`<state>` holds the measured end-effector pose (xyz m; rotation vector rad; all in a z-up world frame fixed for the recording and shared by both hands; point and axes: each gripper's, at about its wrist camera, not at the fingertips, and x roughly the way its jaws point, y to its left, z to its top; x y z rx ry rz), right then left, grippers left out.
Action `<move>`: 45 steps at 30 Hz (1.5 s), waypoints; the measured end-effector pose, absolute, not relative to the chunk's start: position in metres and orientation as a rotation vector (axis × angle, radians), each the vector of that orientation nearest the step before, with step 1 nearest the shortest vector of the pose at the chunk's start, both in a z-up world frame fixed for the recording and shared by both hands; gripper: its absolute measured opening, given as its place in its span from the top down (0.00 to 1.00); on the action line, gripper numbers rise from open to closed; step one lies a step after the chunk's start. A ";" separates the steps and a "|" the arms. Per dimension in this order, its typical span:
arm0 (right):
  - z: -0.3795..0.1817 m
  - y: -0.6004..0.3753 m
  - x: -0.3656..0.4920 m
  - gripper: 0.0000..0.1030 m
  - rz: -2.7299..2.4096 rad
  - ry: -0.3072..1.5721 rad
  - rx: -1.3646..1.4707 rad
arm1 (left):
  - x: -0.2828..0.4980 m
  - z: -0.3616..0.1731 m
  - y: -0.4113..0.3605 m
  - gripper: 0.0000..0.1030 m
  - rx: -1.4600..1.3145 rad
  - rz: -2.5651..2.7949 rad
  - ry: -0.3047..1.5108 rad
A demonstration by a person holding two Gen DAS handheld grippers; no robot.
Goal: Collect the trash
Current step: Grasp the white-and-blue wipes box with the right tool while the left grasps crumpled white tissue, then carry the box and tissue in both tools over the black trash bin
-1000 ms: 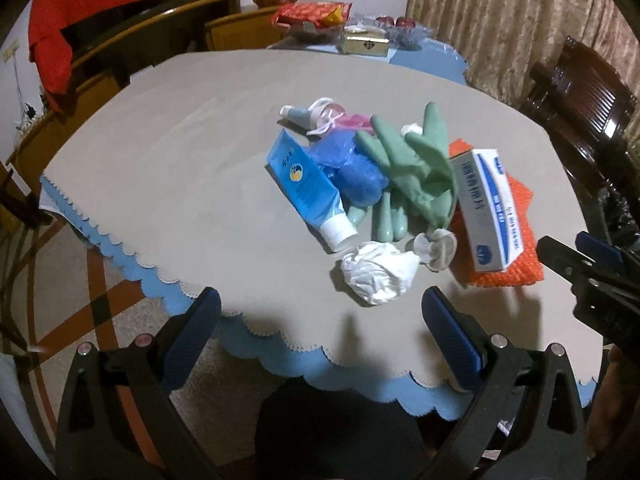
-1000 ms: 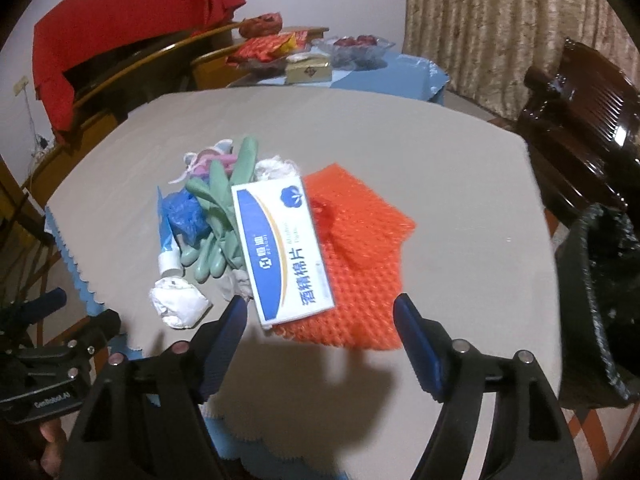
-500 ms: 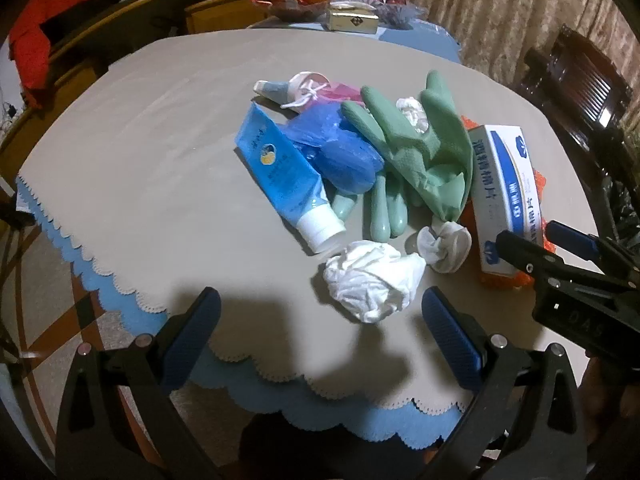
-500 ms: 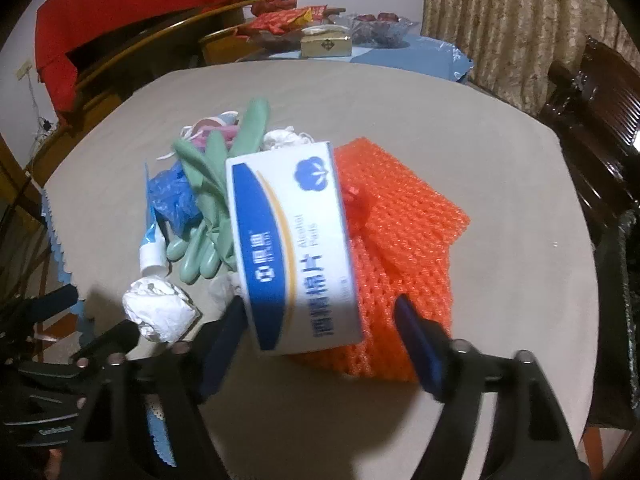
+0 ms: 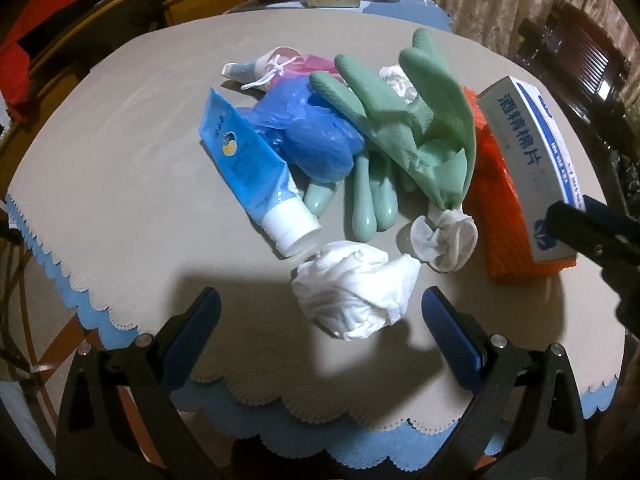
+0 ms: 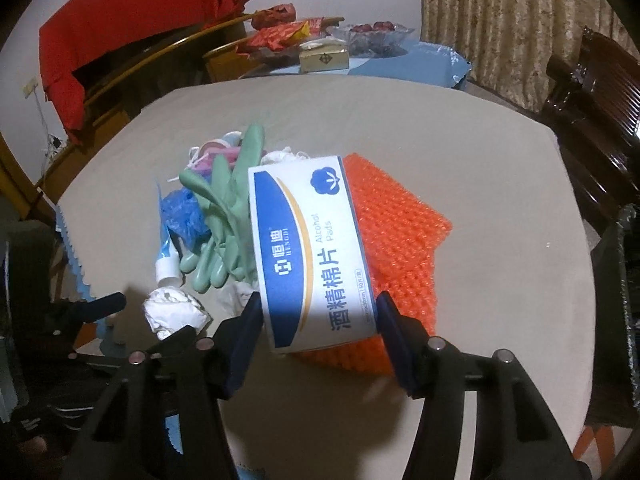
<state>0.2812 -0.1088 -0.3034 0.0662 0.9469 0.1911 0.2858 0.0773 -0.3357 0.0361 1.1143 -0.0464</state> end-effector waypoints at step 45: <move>-0.184 -0.264 0.178 0.46 -0.067 0.715 0.169 | 0.217 -0.197 -0.072 0.65 0.048 -0.214 0.885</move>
